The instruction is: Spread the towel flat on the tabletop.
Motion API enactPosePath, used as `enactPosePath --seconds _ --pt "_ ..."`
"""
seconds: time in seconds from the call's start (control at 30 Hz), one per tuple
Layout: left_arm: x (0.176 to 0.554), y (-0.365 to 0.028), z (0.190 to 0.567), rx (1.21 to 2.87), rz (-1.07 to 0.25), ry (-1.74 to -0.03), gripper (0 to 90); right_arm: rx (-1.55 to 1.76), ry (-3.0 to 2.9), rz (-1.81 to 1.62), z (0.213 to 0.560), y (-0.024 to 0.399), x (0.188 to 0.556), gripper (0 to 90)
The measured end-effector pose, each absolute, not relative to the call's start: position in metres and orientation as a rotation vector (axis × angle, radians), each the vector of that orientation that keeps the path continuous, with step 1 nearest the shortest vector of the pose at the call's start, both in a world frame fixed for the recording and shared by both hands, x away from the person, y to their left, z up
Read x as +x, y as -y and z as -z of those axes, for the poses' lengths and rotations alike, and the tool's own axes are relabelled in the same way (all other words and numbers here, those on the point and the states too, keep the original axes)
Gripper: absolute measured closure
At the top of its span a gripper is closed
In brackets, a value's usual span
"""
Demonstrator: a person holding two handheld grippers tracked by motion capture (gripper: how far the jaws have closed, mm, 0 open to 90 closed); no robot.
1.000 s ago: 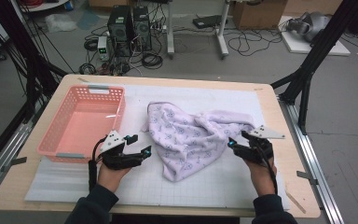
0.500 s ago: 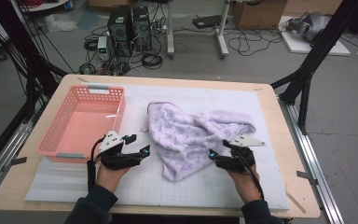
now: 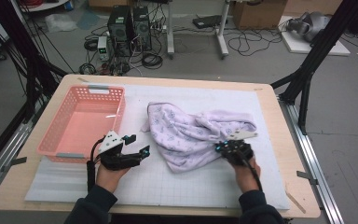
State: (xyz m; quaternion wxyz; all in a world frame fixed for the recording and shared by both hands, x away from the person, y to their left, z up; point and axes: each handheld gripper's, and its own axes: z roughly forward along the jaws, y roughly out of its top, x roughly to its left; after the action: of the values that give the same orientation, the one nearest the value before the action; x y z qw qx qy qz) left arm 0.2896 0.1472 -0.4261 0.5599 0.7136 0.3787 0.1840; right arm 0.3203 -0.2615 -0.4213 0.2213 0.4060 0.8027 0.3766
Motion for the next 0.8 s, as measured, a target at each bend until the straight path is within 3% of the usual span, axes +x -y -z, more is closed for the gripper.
enactPosePath --seconds 0.3,0.33,0.4,0.53,0.8 --pt "0.29 -0.141 0.427 1.703 -0.426 -0.868 28.1 1.402 -1.927 -0.909 0.401 0.337 0.354 82.7" --pt "0.291 -0.141 0.428 1.705 -0.426 -0.864 28.1 1.421 -1.927 -0.924 0.403 0.339 0.355 79.6" --pt "0.291 -0.141 0.428 1.712 -0.42 -0.859 28.1 1.434 -1.894 -0.986 0.403 0.338 0.352 60.2" --pt "0.289 -0.141 0.428 1.719 -0.42 -0.824 28.2 1.359 -1.859 -1.064 0.398 0.334 0.331 45.7" --pt "0.288 -0.141 0.425 1.715 -0.44 -0.81 28.2 1.214 -1.845 -1.248 0.393 0.324 0.278 37.6"
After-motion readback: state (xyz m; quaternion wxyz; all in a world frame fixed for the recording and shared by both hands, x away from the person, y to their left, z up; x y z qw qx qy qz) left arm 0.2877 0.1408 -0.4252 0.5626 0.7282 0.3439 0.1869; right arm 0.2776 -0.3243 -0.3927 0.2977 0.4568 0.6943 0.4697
